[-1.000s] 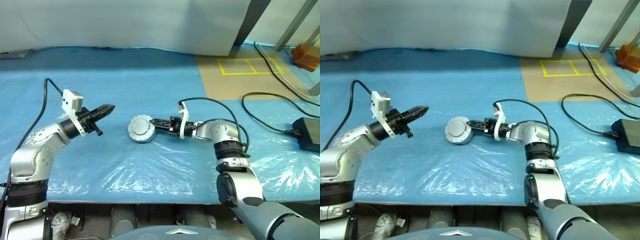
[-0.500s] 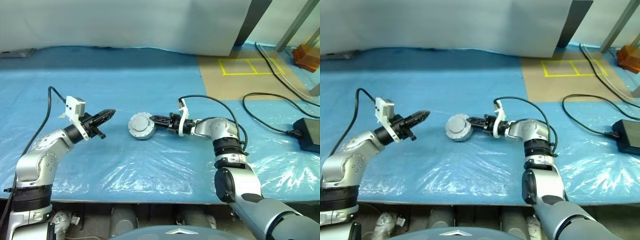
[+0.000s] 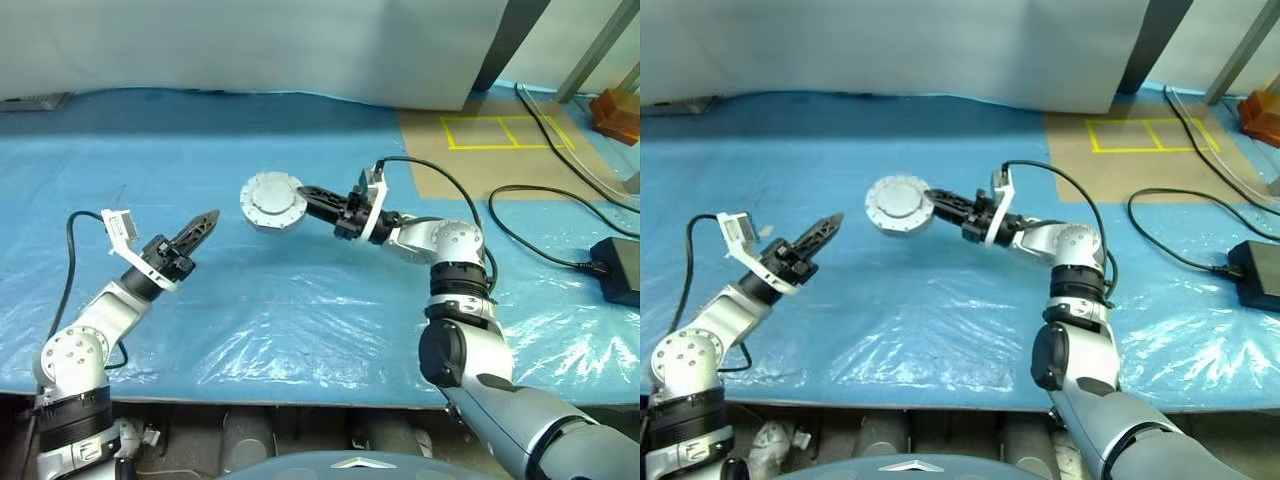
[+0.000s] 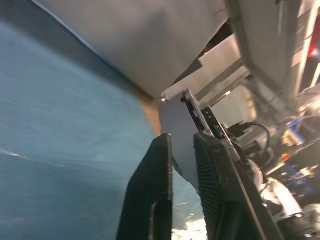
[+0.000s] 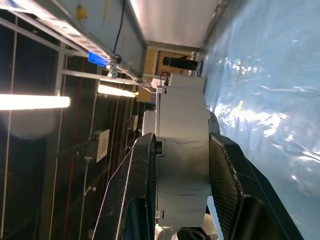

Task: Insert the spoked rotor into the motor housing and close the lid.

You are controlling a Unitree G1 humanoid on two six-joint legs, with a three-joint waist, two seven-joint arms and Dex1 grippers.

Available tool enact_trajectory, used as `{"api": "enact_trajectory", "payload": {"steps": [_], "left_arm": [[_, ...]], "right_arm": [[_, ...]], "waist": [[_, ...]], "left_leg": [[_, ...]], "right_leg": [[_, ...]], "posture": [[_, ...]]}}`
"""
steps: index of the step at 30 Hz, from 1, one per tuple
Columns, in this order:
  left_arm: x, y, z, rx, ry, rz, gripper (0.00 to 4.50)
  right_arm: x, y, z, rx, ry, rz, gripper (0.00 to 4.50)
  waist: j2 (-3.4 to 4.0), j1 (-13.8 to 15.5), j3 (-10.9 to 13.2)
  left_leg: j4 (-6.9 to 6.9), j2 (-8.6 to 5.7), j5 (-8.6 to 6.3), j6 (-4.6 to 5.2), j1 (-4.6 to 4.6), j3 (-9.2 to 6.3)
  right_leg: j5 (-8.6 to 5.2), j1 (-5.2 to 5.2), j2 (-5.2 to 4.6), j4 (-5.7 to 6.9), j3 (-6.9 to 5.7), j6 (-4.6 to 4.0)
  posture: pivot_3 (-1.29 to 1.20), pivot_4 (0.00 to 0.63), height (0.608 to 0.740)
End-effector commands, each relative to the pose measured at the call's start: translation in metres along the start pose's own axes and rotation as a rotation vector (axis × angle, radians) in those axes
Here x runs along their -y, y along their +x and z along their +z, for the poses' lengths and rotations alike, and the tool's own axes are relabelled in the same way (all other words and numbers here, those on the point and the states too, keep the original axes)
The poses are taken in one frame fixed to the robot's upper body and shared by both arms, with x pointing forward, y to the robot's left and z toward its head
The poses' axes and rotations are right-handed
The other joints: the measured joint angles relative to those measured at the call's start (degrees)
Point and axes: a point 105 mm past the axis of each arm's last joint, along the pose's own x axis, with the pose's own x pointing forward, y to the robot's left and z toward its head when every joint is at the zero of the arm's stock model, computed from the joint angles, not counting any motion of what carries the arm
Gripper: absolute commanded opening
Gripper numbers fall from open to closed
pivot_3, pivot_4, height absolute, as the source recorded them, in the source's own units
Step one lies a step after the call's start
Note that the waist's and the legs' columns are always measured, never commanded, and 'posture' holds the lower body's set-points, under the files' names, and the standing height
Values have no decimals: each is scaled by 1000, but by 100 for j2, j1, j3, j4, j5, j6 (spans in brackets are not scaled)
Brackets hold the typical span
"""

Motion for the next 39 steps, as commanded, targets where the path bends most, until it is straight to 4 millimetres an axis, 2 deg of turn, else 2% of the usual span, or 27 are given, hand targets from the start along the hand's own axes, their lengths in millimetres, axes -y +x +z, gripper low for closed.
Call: {"api": "enact_trajectory", "payload": {"steps": [1, 4, 7, 11, 14, 23, 28, 34, 39], "left_arm": [[13, 0, -4, 14, -29, -24, 2009], [23, 7, -9, 35, -63, -57, 3063], [34, 14, -4, 65, -71, -100, 4061], [46, 19, -6, 59, -77, -149, 4061], [47, 23, -4, 75, -76, -155, 4061], [25, 49, -14, 83, -141, -129, 4061], [27, 76, -17, 95, -160, -178, 4061], [24, 86, -12, 128, -162, -178, 4061], [25, 89, -19, 103, -172, -166, 4061]], "right_arm": [[-43, 6, 15, 35, -62, 164, 1112], [-49, 9, 17, 34, -72, 180, 1112], [-55, 12, 16, 15, -82, 190, 1112], [-57, 14, 14, -4, -91, 190, 1112], [-56, 15, 12, -14, -94, 183, 1112], [-56, 19, 10, -33, -101, 175, 1112], [-56, 20, 8, -43, -110, 171, 1112], [-54, 19, 9, -36, -116, 161, 1112], [-53, 19, 9, -29, -116, 153, 1112]], "waist": [[-1, 10, 0], [-3, 40, 2], [-5, 91, 3], [-5, 98, 3], [-5, 98, 3], [-6, 99, 4], [-10, 105, 6], [-12, 99, 7], [-12, 101, 7]], "left_leg": [[1, 0, 0, 0, 0, 0], [4, -1, 0, 0, 0, 0], [6, 0, 0, 0, -1, -2], [15, -1, 0, 0, -3, -2], [18, 0, 0, 0, -3, -3], [39, -1, 0, 0, 2, -5], [49, -1, 0, 0, 0, -6], [48, -2, 1, 0, -3, -7], [52, -2, 0, 0, -3, -7]], "right_leg": [[0, 0, -1, 1, 0, 0], [0, 0, -2, 1, 0, 1], [0, 0, -1, 4, -1, 1], [1, 0, -1, 7, 1, 2], [1, 0, -1, 13, 0, 2], [1, 0, -4, 42, 3, 3], [1, 0, -5, 51, 4, 3], [1, -2, -4, 51, 5, 3], [1, -2, -5, 56, 5, 3]], "posture": [[0, 150, 740], [0, 150, 740], [0, 150, 740], [0, 150, 740], [0, 150, 740], [0, 150, 740], [0, 150, 740], [0, 150, 740], [0, 150, 740]]}}
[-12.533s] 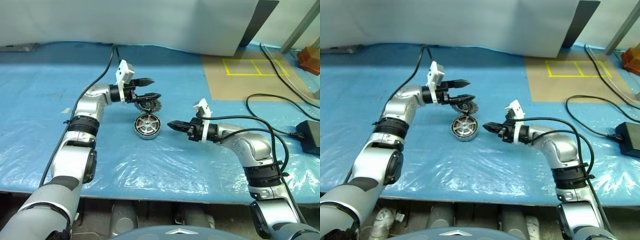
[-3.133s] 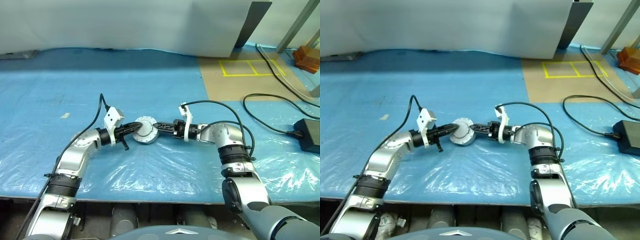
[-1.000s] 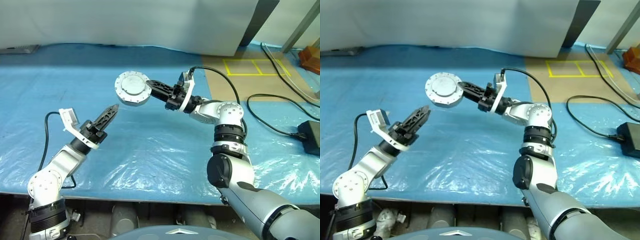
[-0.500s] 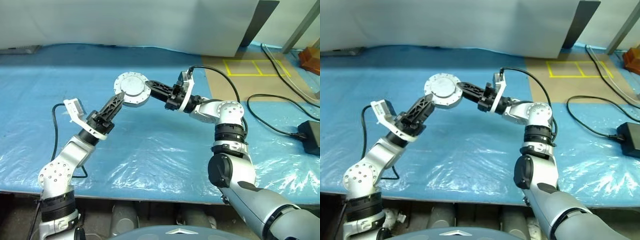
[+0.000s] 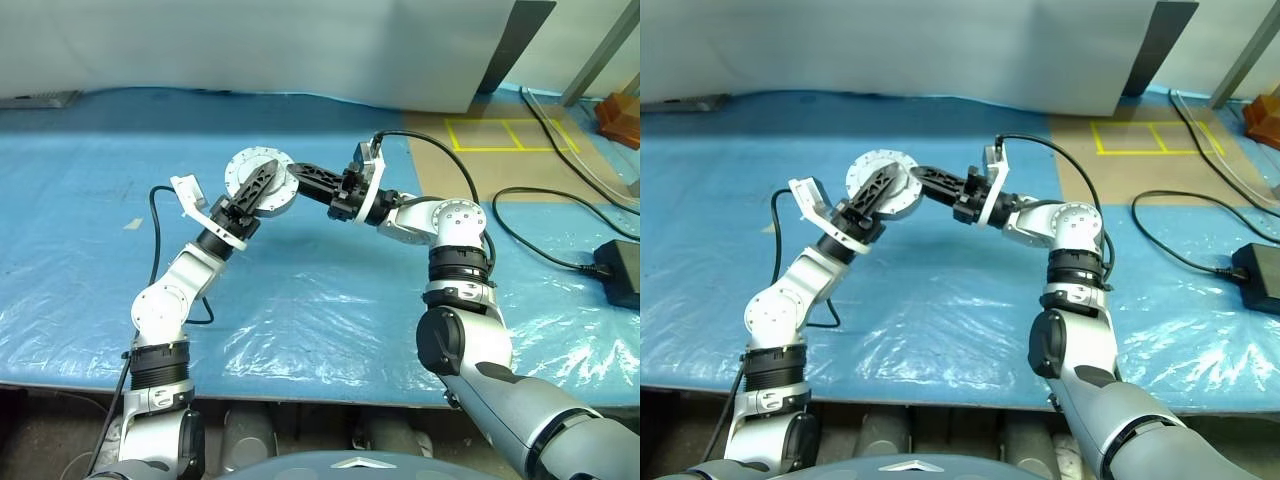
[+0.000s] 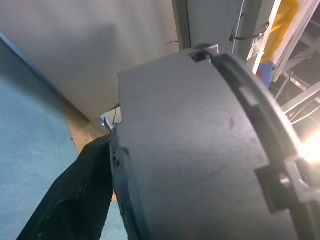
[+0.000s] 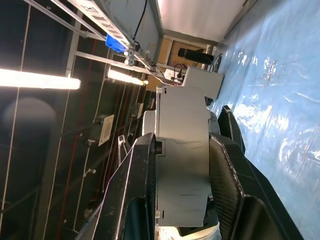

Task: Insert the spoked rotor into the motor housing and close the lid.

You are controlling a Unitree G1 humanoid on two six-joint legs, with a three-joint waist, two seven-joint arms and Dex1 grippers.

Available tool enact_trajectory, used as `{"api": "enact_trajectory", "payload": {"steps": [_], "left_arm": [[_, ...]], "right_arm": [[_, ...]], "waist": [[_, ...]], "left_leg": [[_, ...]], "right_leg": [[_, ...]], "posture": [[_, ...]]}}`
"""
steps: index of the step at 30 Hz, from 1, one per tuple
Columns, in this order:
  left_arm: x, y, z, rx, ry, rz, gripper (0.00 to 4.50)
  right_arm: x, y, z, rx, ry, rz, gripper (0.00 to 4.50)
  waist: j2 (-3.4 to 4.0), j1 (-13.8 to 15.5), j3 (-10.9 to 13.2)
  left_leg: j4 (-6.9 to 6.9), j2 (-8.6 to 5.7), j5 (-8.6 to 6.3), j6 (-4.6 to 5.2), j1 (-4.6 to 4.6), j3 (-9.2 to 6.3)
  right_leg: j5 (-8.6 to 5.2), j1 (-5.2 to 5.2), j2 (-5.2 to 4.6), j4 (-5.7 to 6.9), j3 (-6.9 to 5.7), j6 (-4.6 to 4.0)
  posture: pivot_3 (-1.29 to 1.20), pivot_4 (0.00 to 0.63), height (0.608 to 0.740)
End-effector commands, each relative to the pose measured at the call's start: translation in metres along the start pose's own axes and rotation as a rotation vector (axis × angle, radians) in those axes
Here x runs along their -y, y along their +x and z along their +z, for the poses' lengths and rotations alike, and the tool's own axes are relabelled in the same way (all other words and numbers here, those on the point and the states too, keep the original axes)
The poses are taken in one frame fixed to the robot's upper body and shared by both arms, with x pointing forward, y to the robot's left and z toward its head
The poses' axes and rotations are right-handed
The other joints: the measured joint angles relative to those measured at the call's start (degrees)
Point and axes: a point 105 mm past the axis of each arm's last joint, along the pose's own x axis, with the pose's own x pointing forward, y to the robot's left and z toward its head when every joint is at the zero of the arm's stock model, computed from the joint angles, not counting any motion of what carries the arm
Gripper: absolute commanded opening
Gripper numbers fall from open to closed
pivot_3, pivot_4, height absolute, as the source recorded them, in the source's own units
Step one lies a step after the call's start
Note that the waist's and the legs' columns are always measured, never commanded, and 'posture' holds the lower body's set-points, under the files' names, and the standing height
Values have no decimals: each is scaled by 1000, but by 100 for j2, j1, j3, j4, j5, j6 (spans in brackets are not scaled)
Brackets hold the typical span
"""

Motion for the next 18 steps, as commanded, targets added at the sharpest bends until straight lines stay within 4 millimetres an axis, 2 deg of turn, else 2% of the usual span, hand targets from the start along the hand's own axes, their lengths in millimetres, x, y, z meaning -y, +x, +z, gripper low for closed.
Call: {"api": "enact_trajectory", "payload": {"steps": [1, 6, 11, 14, 17, 18], "left_arm": [[2, 4, 0, 6, 8, -2, 4061], [1, 11, -10, -41, 1, 16, 3039], [9, 11, -5, 6, -37, -28, 3021], [1, 12, -5, -4, -15, 27, 2967], [4, 13, -2, 22, -32, 5, 2918], [5, 13, -1, 28, -36, 2, 2899]], "right_arm": [[-30, 8, 6, 3, -61, 114, 1112], [-28, 10, 5, 5, -52, 112, 1112], [-25, 12, 2, -5, -59, 89, 1112], [-21, 14, 2, 10, -106, 48, 1112], [-24, 14, 2, 22, -131, 63, 1112], [-24, 14, 3, 25, -136, 65, 1461]], "waist": [[0, 2, 0], [-1, 2, 1], [-2, 1, 1], [-2, -6, 1], [-4, -2, 2], [-5, -2, 3]], "left_leg": [[1, 0, 0, 0, 0, 0], [8, 0, 0, 0, -1, -1], [10, 0, 0, 0, -3, -2], [10, 0, 0, 0, -3, -3], [10, 0, 0, 0, -4, -3], [10, 0, 0, 0, -4, -3]], "right_leg": [[0, 0, 0, 0, 0, 0], [0, 0, -1, 4, 0, 0], [0, 0, -1, 5, 0, 0], [0, 0, -1, 5, 0, 0], [0, 0, -1, 4, -1, 0], [0, 0, -1, 4, -1, 0]], "posture": [[0, 150, 740], [0, 150, 740], [0, 150, 740], [0, 150, 740], [0, 150, 740], [0, 150, 740]]}}
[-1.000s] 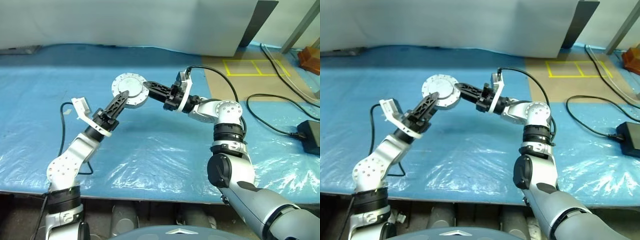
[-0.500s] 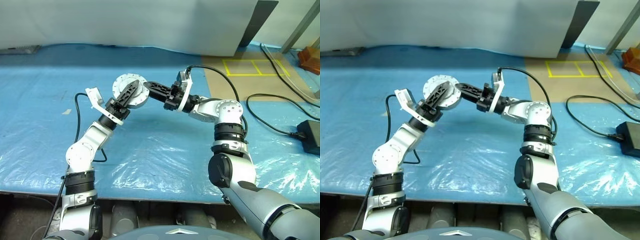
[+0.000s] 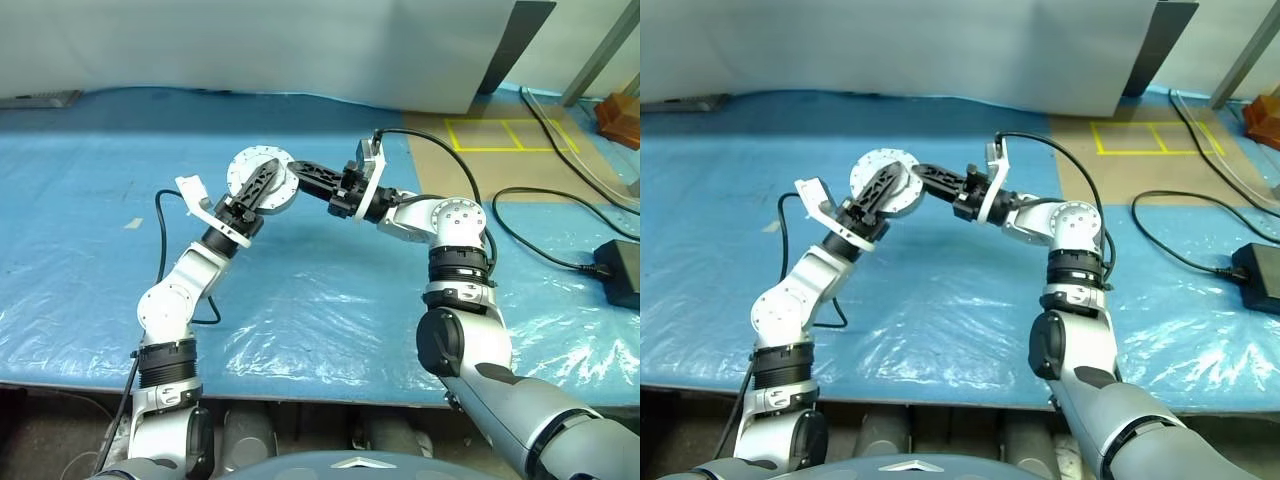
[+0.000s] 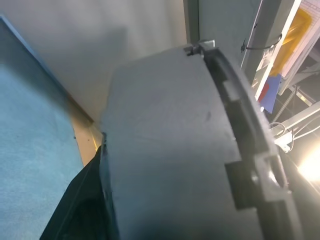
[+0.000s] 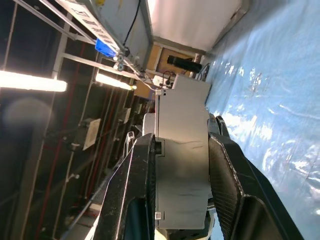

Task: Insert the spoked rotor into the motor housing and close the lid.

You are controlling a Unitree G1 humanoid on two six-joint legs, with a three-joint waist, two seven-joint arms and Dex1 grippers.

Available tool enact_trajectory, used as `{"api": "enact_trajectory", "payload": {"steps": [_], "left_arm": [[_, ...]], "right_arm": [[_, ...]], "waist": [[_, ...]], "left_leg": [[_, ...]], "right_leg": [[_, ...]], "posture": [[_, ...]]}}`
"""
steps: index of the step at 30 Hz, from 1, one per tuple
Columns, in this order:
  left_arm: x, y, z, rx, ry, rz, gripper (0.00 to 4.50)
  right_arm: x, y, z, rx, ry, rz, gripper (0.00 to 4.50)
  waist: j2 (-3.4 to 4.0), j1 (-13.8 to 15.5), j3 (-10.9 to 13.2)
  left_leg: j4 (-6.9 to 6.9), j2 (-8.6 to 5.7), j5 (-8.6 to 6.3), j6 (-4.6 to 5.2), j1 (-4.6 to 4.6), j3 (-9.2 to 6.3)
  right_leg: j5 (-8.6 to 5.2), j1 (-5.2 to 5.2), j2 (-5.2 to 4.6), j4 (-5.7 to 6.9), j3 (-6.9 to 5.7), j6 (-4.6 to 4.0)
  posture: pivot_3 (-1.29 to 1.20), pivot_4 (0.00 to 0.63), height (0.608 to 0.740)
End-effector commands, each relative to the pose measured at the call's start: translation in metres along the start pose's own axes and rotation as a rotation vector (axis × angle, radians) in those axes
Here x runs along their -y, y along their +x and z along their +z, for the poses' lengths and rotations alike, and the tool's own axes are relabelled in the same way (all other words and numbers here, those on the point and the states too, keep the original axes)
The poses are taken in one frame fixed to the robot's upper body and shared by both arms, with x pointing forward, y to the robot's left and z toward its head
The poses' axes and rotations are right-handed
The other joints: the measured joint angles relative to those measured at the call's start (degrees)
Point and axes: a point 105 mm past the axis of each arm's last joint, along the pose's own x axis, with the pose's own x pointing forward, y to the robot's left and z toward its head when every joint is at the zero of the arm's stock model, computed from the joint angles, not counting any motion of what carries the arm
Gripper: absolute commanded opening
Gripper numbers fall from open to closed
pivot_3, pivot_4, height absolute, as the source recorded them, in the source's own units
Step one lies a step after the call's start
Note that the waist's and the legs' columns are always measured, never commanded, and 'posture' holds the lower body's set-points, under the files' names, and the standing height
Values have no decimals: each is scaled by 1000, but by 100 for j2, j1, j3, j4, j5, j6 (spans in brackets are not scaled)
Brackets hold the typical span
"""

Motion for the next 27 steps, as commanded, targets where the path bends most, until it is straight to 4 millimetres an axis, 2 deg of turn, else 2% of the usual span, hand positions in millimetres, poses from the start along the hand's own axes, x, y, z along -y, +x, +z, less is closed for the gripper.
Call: {"api": "enact_trajectory", "payload": {"steps": [1, 2, 4, 7, 14, 16, 19, 22, 24, 27], "left_arm": [[11, 8, 3, 3, 25, -40, 2886], [9, 8, 3, 6, 30, -28, 2831], [1, 10, 4, 9, 50, 21, 2540], [2, 13, 6, 17, 59, 23, 2540], [-8, 11, 22, 63, 84, 63, 2540], [-9, 11, 32, 91, 106, 69, 2540], [1, 11, 59, 194, 94, 35, 2540], [8, 11, 74, 244, 80, 16, 2540], [4, 8, 85, 283, 111, 58, 2540], [-19, -2, 104, 345, 190, 193, 2540]], "right_arm": [[-25, 9, 1, 0, -58, 105, 1848], [-25, 9, 2, 3, -60, 103, 2049], [-25, 10, 2, 7, -60, 103, 2788], [-24, 10, 0, -10, -40, 102, 3818], [-18, 11, 1, -14, -10, 79, 3818], [-16, 10, 3, -6, -11, 70, 3818], [-7, 7, 4, 3, -14, 24, 3818], [1, 5, 5, 14, -9, -10, 3818], [3, 5, 5, 15, -11, -20, 3818], [4, 5, 5, 16, -23, -32, 3818]], "waist": [[-1, 0, 1], [-2, 0, 1], [-3, -1, 2], [-5, 0, 3], [-8, 0, 5], [-8, 0, 5], [-9, -19, 5], [-9, -12, 6], [-11, -1, 7], [-13, 16, 8]], "left_leg": [[0, 0, 0, 0, 0, 0], [1, 0, 0, 0, 0, 0], [2, 0, 0, 0, 0, -1], [7, 0, 0, 0, -1, -2], [8, 0, 0, 0, -2, -2], [9, 0, 0, 0, -2, -2], [10, 0, 0, 0, -1, -3], [10, 0, 0, 0, -2, -4], [11, 0, 0, 0, -7, -5], [16, 0, 0, 0, -13, -9]], "right_leg": [[0, 0, 0, 0, 0, 0], [0, 0, 0, 1, 0, 0], [0, 0, 0, 1, 0, 0], [1, 0, -2, 3, 0, 1], [2, 0, -1, 3, 0, 3], [2, 0, -1, 4, 0, 3], [2, 0, 0, 7, 2, 3], [2, 0, 2, 6, 2, 3], [2, 0, 1, 3, -1, 3], [2, 0, -1, 2, -8, 3]], "posture": [[0, 150, 740], [0, 150, 740], [0, 150, 740], [0, 150, 740], [0, 150, 740], [0, 150, 740], [0, 150, 740], [0, 150, 740], [0, 150, 740], [0, 150, 740]]}}
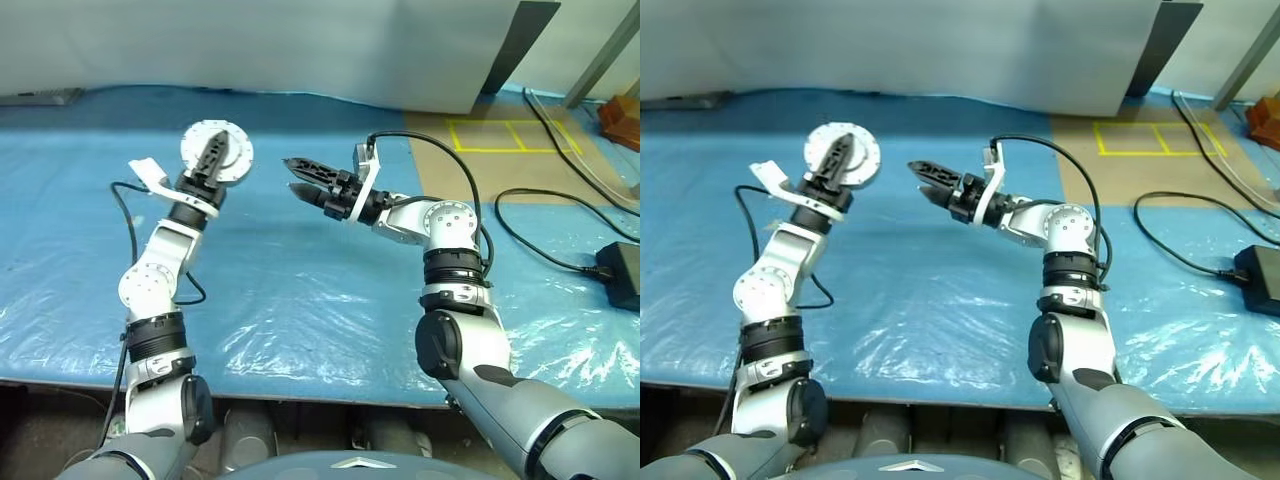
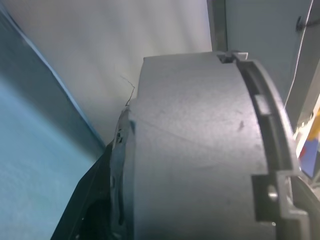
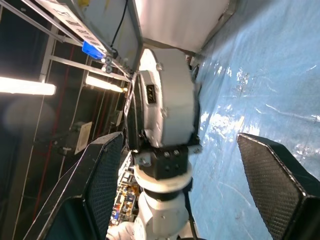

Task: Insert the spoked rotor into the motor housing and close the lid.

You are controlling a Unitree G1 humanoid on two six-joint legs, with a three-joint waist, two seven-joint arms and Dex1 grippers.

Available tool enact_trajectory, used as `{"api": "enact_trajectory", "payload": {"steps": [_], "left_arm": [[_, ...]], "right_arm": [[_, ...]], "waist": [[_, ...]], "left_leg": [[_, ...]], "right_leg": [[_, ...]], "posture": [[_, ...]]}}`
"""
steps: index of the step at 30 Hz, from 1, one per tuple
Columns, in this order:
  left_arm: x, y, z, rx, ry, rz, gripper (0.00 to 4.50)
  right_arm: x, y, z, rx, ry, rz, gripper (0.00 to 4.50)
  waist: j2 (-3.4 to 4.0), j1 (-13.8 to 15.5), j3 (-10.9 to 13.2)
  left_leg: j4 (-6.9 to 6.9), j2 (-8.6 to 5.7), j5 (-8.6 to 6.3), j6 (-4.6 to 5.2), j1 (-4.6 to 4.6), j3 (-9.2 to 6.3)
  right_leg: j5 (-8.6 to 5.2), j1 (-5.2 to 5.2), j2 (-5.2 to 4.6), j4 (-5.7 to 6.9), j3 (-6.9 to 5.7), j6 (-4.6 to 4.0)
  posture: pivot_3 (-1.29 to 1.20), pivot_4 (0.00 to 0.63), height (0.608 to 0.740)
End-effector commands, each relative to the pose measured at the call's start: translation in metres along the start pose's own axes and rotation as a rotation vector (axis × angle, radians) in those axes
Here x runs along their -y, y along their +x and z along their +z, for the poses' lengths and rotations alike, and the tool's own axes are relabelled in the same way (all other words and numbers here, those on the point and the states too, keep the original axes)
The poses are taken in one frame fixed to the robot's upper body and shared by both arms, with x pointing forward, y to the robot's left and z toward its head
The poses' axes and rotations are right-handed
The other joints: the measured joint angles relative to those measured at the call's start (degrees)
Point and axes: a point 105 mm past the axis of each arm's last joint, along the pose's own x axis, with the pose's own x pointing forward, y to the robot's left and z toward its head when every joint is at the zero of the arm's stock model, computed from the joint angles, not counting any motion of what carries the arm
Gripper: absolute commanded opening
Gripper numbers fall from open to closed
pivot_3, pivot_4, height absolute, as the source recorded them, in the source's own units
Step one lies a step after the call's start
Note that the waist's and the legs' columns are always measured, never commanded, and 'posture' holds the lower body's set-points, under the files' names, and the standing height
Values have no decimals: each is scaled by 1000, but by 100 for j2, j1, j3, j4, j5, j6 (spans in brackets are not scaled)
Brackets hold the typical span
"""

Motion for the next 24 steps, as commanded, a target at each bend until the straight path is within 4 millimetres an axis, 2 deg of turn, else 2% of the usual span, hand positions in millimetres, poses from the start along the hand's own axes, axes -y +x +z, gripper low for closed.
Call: {"api": "enact_trajectory", "payload": {"steps": [1, 4, 8, 10, 15, 19, 21, 23, 24], "left_arm": [[-16, 5, 32, 100, 149, 103, 2540], [-56, 2, 51, 116, 303, 306, 2540], [-89, 0, 59, 107, 365, 440, 2540], [-98, -1, 62, 113, 367, 473, 2540], [-110, -2, 54, 72, 370, 499, 2540], [-129, -17, 44, -6, 406, 569, 2540], [-138, -28, 50, -2, 423, 631, 3264], [-144, -37, 59, 1, 452, 683, 3760], [-145, -41, 64, 8, 456, 690, 3760]], "right_arm": [[-8, 4, 5, 8, -45, 14, 3818], [-8, 5, 4, 6, -92, 2, 3818], [-11, 7, 1, -5, -121, 22, 3818], [-11, 8, 0, -10, -127, 23, 3818], [-10, 8, -3, -22, -147, 19, 3818], [-6, 7, -5, -21, -153, 3, 3818], [-6, 7, -5, -19, -154, 2, 3870], [-5, 7, -6, -19, -156, 2, 3870], [-5, 7, -6, -20, -159, 3, 3870]], "waist": [[-1, -4, 0], [-1, -12, 1], [-26, -12, 15], [-40, 6, 23], [-47, 45, 27], [-47, 42, 26], [-47, 27, 26], [-48, 0, 26], [-47, -13, 26]], "left_leg": [[1, 0, 0, 0, 0, 0], [4, 0, 0, 1, 6, -1], [6, -3, 1, 1, 3, -2], [6, -2, 1, 1, -2, -2], [25, -2, 1, 1, -19, -8], [26, -2, 1, 1, -15, -9], [26, -1, 1, 1, -10, -9], [26, -1, 0, 0, -5, -10], [26, -1, 0, 0, -3, -11]], "right_leg": [[0, 0, -1, 1, 0, 1], [3, 0, -1, 6, 2, 5], [7, 0, -1, 2, 6, 11], [7, -2, 0, 1, 3, 11], [7, -2, -2, 3, -4, 11], [7, -2, -3, 4, -3, 11], [7, -1, -4, 10, -2, 11], [7, -1, -4, 19, 0, 11], [8, -1, -4, 21, -1, 10]], "posture": [[0, 150, 740], [0, 150, 740], [0, 150, 740], [0, 150, 740], [0, 150, 740], [0, 150, 740], [0, 150, 740], [0, 150, 740], [0, 150, 740]]}}
